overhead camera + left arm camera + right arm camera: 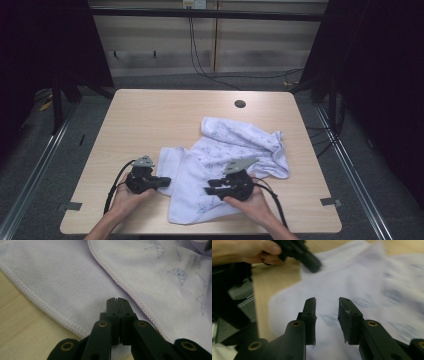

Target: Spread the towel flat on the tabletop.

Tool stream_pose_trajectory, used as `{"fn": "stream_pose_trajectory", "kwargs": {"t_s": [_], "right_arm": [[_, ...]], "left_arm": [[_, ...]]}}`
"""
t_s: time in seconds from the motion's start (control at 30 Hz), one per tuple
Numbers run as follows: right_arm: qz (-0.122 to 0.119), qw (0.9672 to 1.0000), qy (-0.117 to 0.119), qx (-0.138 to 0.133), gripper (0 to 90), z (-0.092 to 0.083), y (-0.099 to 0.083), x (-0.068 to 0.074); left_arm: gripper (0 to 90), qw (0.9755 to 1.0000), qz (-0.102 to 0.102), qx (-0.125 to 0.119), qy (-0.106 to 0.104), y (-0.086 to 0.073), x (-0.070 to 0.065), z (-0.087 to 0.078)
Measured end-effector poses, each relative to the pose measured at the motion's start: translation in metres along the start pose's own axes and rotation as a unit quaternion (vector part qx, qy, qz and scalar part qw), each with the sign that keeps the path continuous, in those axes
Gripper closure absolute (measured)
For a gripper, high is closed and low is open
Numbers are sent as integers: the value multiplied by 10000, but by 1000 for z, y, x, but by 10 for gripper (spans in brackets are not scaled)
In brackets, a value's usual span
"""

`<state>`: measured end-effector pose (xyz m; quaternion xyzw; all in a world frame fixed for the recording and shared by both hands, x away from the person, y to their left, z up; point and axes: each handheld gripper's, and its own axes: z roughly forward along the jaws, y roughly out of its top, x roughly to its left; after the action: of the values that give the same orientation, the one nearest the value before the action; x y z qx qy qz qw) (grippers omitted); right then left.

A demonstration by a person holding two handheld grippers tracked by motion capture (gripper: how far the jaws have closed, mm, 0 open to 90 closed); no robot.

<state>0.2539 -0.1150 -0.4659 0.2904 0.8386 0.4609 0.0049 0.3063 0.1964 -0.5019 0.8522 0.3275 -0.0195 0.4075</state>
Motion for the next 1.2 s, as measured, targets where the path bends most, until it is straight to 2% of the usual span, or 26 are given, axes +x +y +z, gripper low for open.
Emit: {"fn": "stream_pose_trajectory", "kwargs": {"t_s": [0.03,0.07,0.1,0.13,0.23,0.27,0.37,0.47,0.57,0.63,0.7,0.73,0.77,0.8,0.83,0.87,0.9,0.97,1.0,1.03,1.07,1.1,1.17,1.2], "right_arm": [[0,10000,0,0,680,0,0,0],[-27,9999,106,52,680,7,2,6],[-202,9987,395,265,655,29,3,23],[-202,9987,395,265,655,29,3,23],[-423,9949,670,628,624,58,-1,42],[-554,9931,752,716,610,69,-3,49],[-609,9918,804,780,589,79,-6,55],[-691,9919,861,626,526,81,-10,60],[-750,9922,848,524,500,81,-13,62],[-1096,9906,635,519,501,81,-15,69],[-1285,9891,531,485,513,81,-17,72],[-1285,9891,531,485,513,81,-17,72],[-1395,9880,454,483,539,81,-17,73],[-1496,9872,293,468,642,81,-18,75],[-1405,9891,67,429,776,80,-18,75],[-1405,9891,67,429,776,80,-18,75],[-1393,9893,87,434,823,80,-17,71],[-1009,9934,233,502,846,79,-14,64],[-912,9942,260,510,847,75,-13,60],[-912,9942,260,510,847,75,-13,60],[-755,9956,385,409,848,70,-12,55],[-563,9970,459,262,848,63,-9,49],[-370,9987,360,-3,847,42,-2,37],[-169,9991,226,-303,847,17,2,23]], "left_arm": [[888,10000,0,0,0,0,0,0],[888,10000,29,23,-38,-2,-2,-2],[888,10000,28,48,-47,-3,-3,-3],[888,10000,57,60,-11,-4,-5,-4],[876,9997,164,98,146,-5,-10,-7],[860,9998,149,61,124,-5,-10,-7],[853,9999,87,15,143,-3,-6,-7],[849,9998,14,-6,174,-2,2,-6],[850,9999,-47,-14,138,-1,3,-5],[850,9998,-69,-22,160,-1,3,-5],[850,9998,-85,-20,162,-1,3,-5],[849,9998,-85,-20,162,-1,3,-5],[849,9998,-82,-19,166,-1,3,-5],[849,9998,-81,-23,166,-1,3,-5],[850,9998,-86,-23,159,-1,4,-5],[850,9998,-86,-23,159,-1,4,-5],[850,9998,-80,-21,157,-1,4,-5],[850,9999,-54,-14,151,-1,4,-5],[849,9999,-42,-12,145,-2,4,-5],[849,9999,-36,-21,137,-2,4,-5],[849,9999,-61,-44,116,-3,4,-5],[848,9999,-79,-43,108,-3,4,-5],[846,9999,-70,-36,106,-4,3,-6],[833,9999,-71,-20,87,-5,0,-7]]}}
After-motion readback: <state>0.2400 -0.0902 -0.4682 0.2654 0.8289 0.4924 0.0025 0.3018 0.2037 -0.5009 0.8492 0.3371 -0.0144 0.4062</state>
